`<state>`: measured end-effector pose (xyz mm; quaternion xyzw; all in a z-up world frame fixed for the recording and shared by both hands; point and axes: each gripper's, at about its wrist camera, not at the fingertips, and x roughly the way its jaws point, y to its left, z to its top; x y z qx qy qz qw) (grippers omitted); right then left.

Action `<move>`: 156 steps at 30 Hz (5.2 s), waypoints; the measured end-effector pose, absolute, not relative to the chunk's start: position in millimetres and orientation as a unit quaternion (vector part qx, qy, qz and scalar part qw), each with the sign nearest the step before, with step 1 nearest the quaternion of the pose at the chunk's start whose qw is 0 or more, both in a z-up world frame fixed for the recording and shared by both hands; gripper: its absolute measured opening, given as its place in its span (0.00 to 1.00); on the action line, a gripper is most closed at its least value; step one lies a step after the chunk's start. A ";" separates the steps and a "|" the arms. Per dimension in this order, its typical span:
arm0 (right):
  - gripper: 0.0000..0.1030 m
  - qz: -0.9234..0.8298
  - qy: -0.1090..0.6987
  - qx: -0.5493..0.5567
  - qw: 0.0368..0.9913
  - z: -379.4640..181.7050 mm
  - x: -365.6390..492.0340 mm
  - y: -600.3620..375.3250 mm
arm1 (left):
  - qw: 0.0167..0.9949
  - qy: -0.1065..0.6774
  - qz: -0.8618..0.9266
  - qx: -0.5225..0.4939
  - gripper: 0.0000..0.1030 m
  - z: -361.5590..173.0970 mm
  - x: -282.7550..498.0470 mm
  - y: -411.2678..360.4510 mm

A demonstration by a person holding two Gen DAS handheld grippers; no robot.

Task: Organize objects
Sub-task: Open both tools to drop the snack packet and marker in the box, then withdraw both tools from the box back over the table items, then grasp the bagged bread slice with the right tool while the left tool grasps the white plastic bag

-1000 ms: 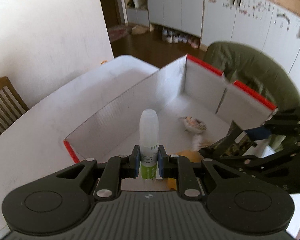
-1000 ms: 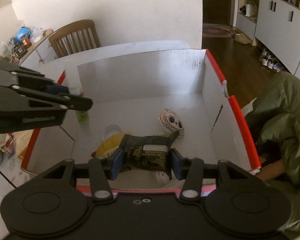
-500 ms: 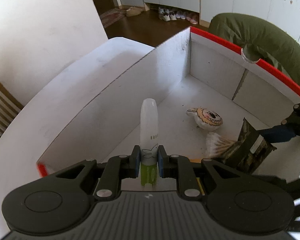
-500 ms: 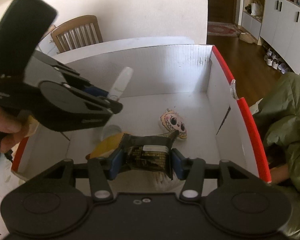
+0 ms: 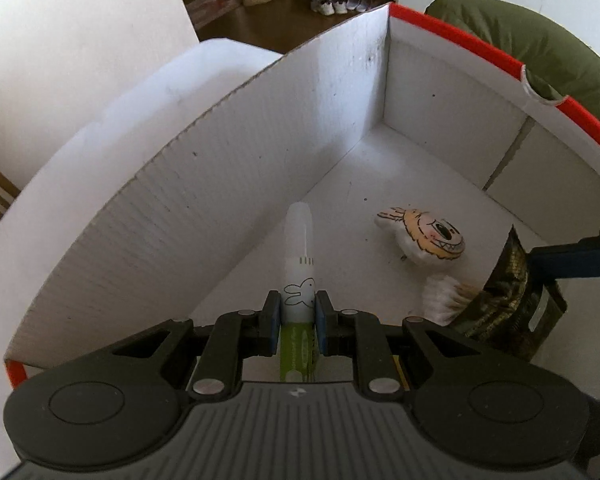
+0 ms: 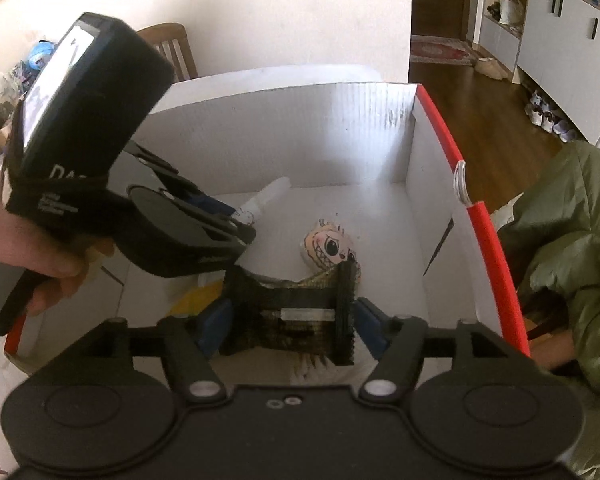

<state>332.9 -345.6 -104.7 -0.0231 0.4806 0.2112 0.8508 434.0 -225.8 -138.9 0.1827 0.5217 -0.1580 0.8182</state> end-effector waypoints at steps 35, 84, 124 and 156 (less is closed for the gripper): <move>0.84 0.225 0.406 -0.045 0.884 -44.7 279.4 -340.0 | 0.856 0.465 -0.199 0.110 0.43 -64.4 362.6 -188.4; 0.99 0.273 0.390 -0.053 0.878 -34.4 150.6 -152.3 | 0.914 0.376 -0.146 -0.043 1.00 -24.4 149.1 71.6; 0.99 0.265 0.468 -0.173 0.825 -130.1 249.6 -26.4 | 0.887 0.383 -0.192 0.172 0.99 -117.1 187.3 172.3; 0.93 0.290 0.487 -0.163 0.807 -159.2 272.0 -6.0 | 0.895 0.396 -0.181 0.099 0.81 -123.3 219.3 195.9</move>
